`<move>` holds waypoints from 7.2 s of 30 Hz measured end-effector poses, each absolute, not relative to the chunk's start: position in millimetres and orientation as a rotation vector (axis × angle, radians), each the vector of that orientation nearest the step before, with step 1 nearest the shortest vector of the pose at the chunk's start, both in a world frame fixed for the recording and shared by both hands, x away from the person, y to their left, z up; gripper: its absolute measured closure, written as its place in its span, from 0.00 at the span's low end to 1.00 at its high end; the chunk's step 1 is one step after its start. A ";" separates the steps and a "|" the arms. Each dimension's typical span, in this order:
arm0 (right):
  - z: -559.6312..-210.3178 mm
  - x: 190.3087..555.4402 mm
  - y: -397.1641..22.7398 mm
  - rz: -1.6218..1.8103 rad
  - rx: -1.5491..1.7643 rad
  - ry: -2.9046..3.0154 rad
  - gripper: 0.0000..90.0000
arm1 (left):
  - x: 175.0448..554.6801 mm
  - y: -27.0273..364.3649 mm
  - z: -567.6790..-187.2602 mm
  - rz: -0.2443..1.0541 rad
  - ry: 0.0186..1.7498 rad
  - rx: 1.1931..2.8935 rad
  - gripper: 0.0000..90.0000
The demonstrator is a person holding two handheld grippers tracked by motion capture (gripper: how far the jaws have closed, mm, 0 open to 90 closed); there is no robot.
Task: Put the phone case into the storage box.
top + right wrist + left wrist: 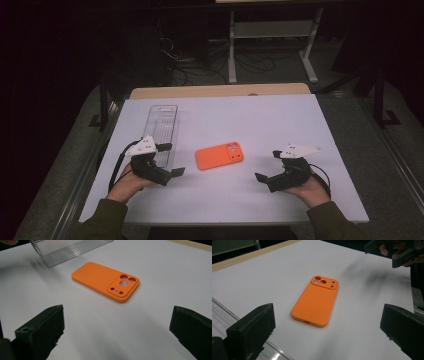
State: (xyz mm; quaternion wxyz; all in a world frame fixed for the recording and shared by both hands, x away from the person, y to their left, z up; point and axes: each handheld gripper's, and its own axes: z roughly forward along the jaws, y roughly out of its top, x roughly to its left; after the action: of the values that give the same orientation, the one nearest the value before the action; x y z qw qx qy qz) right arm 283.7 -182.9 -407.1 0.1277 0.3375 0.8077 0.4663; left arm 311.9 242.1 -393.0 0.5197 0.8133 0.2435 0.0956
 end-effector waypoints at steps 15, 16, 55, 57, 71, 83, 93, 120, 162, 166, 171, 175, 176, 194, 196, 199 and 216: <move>-406.9 284.2 -183.8 1.368 0.994 2.350 0.00 | 314.0 239.5 -391.6 0.220 0.582 1.950 0.00; -406.9 284.2 -183.8 1.368 0.994 2.350 0.00 | 314.0 239.2 -391.3 0.220 0.583 1.951 0.00; -406.3 284.9 -186.0 1.378 0.996 2.347 0.00 | 360.4 190.3 -369.7 0.208 0.577 2.044 0.29; -406.2 284.9 -186.2 1.381 0.997 2.343 0.00 | 363.0 187.6 -369.8 0.207 0.576 2.048 0.29; -406.2 284.8 -186.6 1.388 0.999 2.341 0.00 | 377.2 174.4 -366.6 0.176 0.540 2.091 0.27; -406.3 284.7 -186.8 1.388 1.003 2.343 0.00 | 387.2 166.7 -361.2 0.175 0.506 2.136 0.22; -406.4 284.9 -186.7 1.389 1.000 2.344 0.00 | 396.9 158.2 -365.1 0.185 0.529 2.195 0.29; -405.6 284.3 -187.4 1.398 1.005 2.343 0.00 | 413.5 120.9 -392.9 0.272 0.725 2.416 0.99; -405.9 284.4 -187.5 1.400 1.006 2.346 0.00 | 400.8 107.7 -423.2 0.152 0.858 2.547 1.00; -406.0 284.5 -187.4 1.399 1.004 2.346 0.00 | 393.1 106.3 -424.4 0.116 0.827 2.538 1.00; -406.3 284.5 -187.3 1.397 1.007 2.348 0.00 | 386.8 103.9 -425.2 0.094 0.809 2.532 1.00; -406.0 284.4 -187.2 1.399 1.005 2.347 0.00 | 385.8 104.4 -424.6 0.106 0.800 2.511 0.98; -406.0 284.2 -187.3 1.399 1.008 2.347 0.00 | 386.2 105.9 -423.2 0.106 0.793 2.504 0.92; -407.0 284.7 -188.0 1.392 1.002 2.349 0.00 | 363.1 156.2 -383.8 0.072 0.641 2.206 0.48; -407.0 284.6 -188.0 1.393 1.002 2.348 0.00 | 362.3 159.3 -382.0 0.082 0.623 2.193 0.45; -407.2 284.7 -188.0 1.392 1.002 2.348 0.00 | 356.3 167.4 -378.1 0.084 0.609 2.152 0.42; -408.1 285.0 -189.1 1.396 1.006 2.346 0.00 | 326.2 213.7 -375.3 0.167 0.556 2.012 0.06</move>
State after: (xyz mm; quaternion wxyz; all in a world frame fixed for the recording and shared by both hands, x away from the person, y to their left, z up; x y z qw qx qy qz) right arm 285.0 -189.1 -408.1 0.1158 0.3434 0.8010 0.4765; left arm 326.2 213.7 -375.3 0.5003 0.8319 0.2301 0.0691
